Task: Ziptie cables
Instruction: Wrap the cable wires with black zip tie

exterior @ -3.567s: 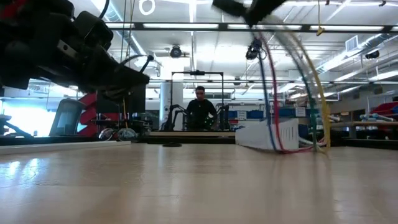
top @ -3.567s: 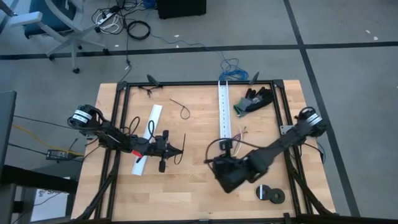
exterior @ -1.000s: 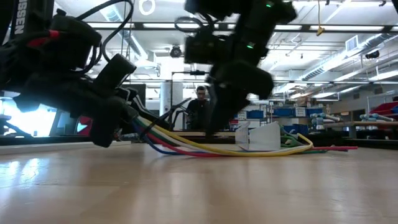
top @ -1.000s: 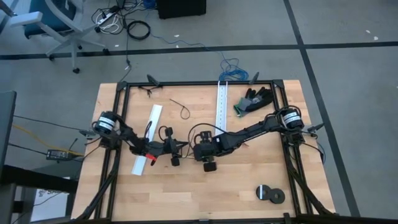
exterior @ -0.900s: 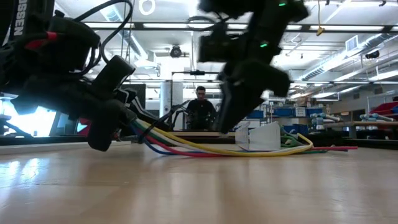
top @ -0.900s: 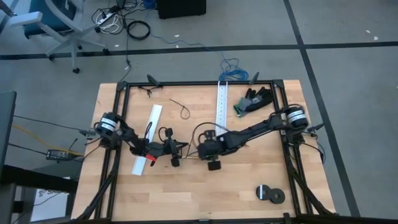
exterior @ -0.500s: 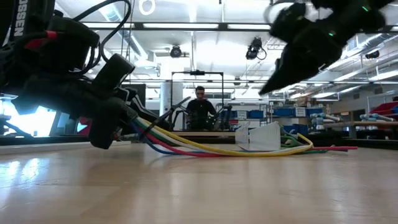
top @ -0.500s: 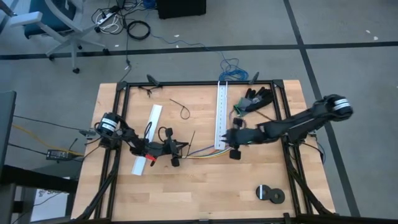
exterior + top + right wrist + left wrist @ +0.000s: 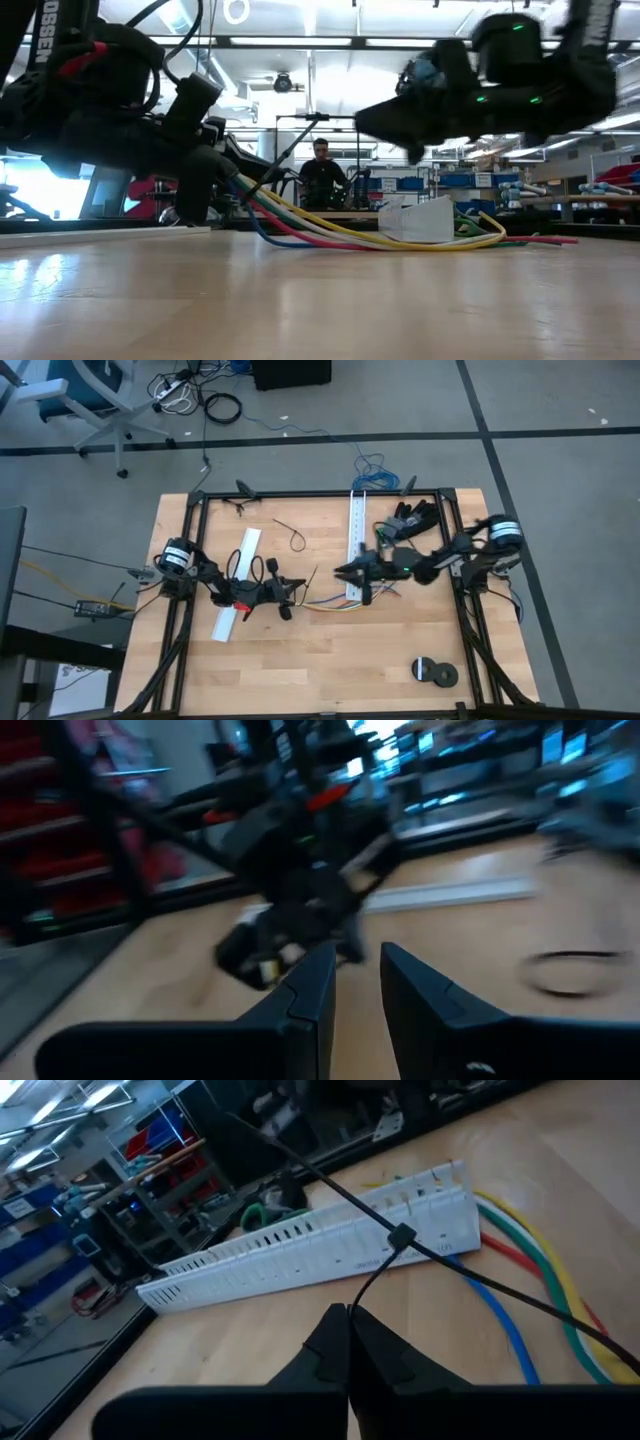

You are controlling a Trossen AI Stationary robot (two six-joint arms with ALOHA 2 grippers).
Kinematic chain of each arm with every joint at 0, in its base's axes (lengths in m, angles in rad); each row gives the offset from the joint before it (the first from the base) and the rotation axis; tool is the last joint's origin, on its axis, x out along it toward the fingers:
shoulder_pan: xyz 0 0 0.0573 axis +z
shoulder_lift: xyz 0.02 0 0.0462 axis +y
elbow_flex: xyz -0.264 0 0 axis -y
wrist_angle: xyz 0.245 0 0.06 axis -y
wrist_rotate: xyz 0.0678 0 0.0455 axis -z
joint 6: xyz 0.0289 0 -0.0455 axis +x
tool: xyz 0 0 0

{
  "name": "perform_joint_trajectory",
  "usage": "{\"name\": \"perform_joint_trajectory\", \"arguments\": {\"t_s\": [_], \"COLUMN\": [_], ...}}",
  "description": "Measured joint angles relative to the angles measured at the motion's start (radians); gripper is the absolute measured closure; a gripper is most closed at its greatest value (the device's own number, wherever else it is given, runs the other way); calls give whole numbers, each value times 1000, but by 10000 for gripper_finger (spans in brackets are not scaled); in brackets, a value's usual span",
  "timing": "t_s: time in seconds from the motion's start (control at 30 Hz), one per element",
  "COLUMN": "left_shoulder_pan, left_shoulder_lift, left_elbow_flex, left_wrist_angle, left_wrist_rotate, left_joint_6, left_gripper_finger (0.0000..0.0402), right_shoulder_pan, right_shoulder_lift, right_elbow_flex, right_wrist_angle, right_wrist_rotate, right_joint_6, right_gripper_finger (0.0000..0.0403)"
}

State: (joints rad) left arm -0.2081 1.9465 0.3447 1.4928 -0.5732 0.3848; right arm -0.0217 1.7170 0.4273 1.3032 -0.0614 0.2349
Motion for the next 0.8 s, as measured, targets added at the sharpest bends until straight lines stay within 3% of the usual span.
{"name": "perform_joint_trajectory", "arguments": {"t_s": [0.2, 0.4, 0.8], "left_shoulder_pan": [17, 19, 19], "left_shoulder_lift": [0, 0, 0], "left_elbow_flex": [9, 33, 44], "left_wrist_angle": [33, 36, 28], "left_wrist_rotate": [-1, -1, -2], "left_joint_6": [3, 4, 4], "left_gripper_finger": [398, 398, 398], "right_shoulder_pan": [-20, -20, -51], "right_shoulder_lift": [196, 311, 325], "right_elbow_flex": [166, 286, 331], "right_wrist_angle": [-3, -10, -25], "right_wrist_rotate": [-213, -297, -355], "right_joint_6": [108, 189, 187], "right_gripper_finger": [330, 331, 331]}}
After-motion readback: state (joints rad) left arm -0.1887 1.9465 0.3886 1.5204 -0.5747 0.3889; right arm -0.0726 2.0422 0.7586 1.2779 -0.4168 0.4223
